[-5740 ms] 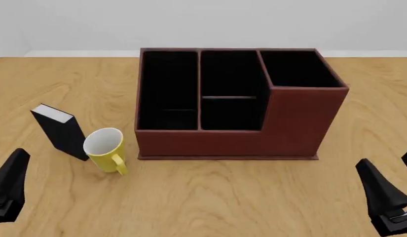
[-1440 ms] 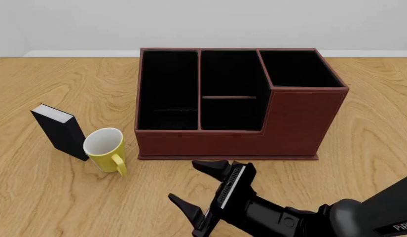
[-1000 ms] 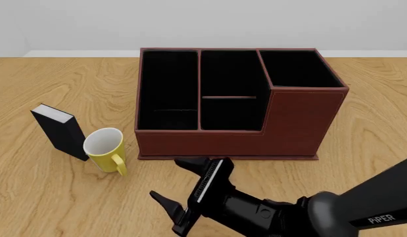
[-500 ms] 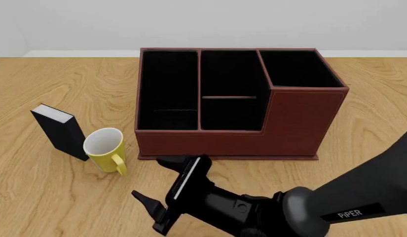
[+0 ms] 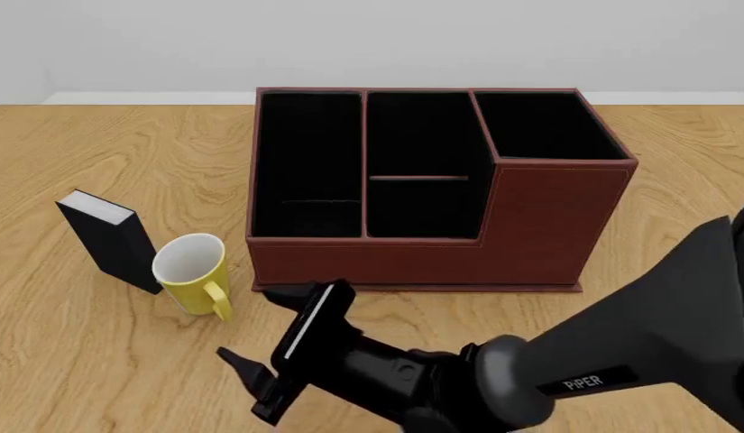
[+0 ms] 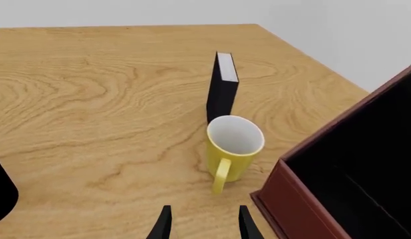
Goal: Pick up the yellow and white mug and place it to the right of the caddy.
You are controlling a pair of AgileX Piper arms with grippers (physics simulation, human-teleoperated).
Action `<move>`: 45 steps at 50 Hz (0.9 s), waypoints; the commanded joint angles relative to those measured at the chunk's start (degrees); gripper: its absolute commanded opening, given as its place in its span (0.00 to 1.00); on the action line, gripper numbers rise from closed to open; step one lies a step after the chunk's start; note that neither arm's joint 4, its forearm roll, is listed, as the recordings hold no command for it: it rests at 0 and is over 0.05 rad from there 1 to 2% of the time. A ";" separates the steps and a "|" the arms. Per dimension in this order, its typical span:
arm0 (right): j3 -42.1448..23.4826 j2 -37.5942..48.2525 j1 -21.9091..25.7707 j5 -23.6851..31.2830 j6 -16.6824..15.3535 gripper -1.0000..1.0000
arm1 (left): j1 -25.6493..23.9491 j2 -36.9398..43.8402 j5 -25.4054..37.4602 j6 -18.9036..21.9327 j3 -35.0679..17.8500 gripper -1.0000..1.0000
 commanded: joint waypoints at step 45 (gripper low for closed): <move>-9.65 7.92 -0.40 3.72 0.05 1.00 | 0.15 0.00 -3.42 0.26 5.00 1.00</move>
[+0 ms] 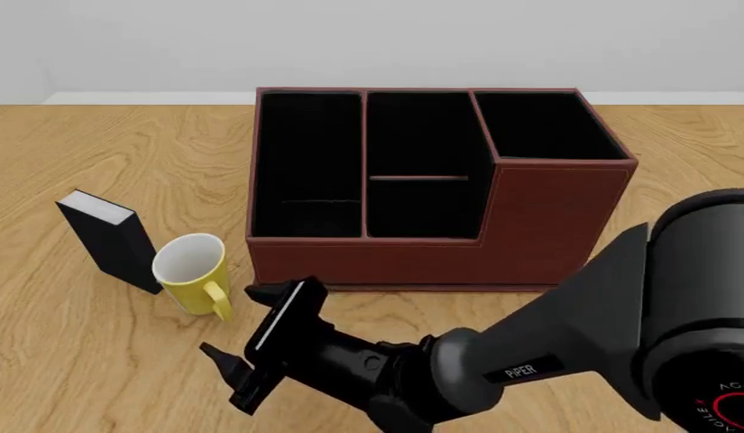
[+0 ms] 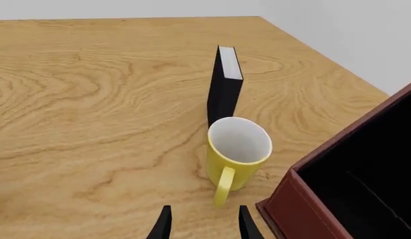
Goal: Pick up the yellow and white mug and place it to the right of the caddy.
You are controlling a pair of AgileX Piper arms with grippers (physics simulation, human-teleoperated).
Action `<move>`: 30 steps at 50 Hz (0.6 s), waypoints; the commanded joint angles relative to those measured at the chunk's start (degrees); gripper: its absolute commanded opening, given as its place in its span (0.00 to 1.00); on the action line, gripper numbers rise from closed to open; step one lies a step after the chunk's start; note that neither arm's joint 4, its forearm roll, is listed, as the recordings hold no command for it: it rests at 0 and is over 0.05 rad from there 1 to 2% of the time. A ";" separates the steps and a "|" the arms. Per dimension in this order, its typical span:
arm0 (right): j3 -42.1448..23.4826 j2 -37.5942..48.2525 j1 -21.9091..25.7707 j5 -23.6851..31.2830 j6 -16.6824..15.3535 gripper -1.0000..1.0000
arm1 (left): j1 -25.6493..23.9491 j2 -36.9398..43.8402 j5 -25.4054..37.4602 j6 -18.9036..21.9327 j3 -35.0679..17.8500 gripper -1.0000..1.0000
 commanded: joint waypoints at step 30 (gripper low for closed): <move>-5.26 3.24 -1.46 2.45 -0.27 1.00 | -0.46 0.00 -0.97 0.63 2.06 1.00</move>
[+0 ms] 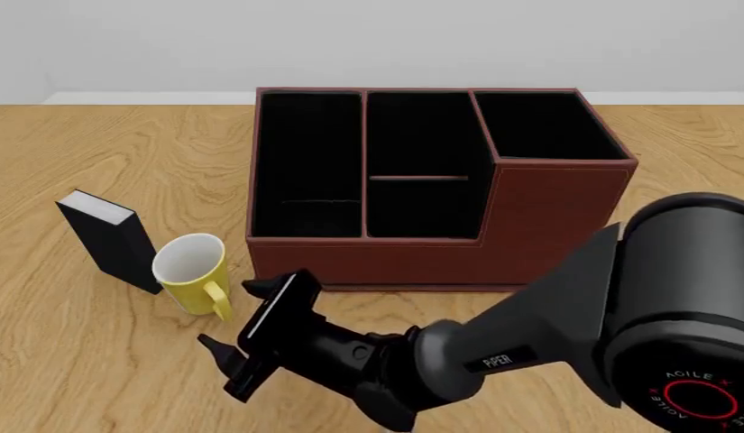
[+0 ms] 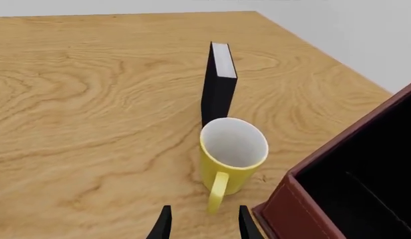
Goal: Pick up the yellow and white mug and place it to the right of the caddy.
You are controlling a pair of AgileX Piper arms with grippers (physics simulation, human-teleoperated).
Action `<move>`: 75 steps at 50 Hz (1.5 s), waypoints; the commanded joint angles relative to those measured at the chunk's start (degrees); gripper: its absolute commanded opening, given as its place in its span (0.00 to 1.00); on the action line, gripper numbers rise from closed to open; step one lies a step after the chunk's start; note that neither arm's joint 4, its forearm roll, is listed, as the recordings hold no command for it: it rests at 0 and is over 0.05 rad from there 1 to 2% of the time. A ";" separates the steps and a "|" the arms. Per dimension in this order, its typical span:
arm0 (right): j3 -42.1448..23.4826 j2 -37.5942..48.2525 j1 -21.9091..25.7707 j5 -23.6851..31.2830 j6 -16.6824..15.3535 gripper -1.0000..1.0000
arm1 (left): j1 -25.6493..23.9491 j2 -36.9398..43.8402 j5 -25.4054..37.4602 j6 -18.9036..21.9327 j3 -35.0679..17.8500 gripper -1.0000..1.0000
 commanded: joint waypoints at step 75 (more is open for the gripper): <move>-11.03 8.34 -1.06 5.04 -1.34 1.00 | -1.14 0.00 -2.31 -0.45 3.15 1.00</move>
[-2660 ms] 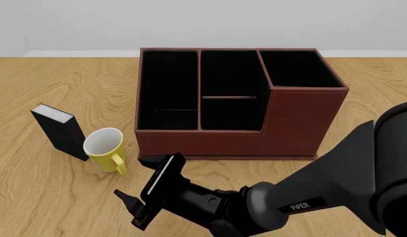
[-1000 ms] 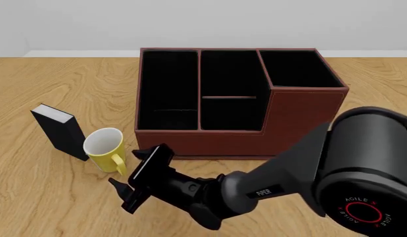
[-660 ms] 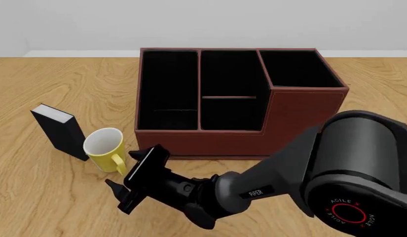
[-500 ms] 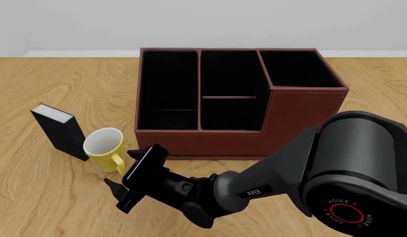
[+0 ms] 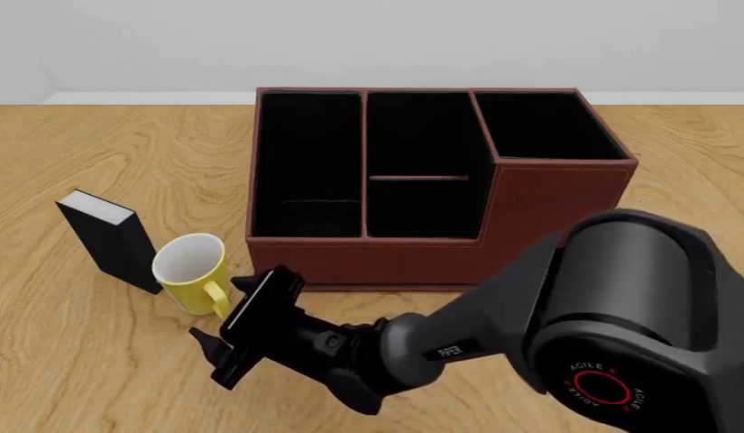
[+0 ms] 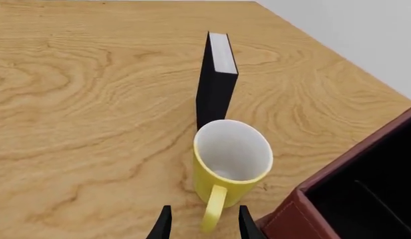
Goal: Pick up the yellow and white mug and place it to the right of the caddy.
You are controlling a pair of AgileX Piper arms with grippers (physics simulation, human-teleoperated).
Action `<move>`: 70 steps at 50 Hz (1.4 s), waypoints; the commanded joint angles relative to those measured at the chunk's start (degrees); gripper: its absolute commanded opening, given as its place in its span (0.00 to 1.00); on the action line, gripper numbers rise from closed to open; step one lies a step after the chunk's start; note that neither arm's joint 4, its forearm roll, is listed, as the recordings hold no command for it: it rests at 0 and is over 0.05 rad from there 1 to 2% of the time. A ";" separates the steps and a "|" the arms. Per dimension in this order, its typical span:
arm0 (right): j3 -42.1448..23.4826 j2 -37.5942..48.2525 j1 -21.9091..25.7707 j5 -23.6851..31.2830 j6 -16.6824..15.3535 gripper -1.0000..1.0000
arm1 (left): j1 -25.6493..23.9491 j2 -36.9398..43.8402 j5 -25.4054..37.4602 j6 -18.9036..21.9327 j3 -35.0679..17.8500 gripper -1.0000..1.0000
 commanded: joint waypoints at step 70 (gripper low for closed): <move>19.31 -30.27 1.36 -0.02 1.80 0.00 | 0.25 0.00 4.34 4.31 -7.41 1.00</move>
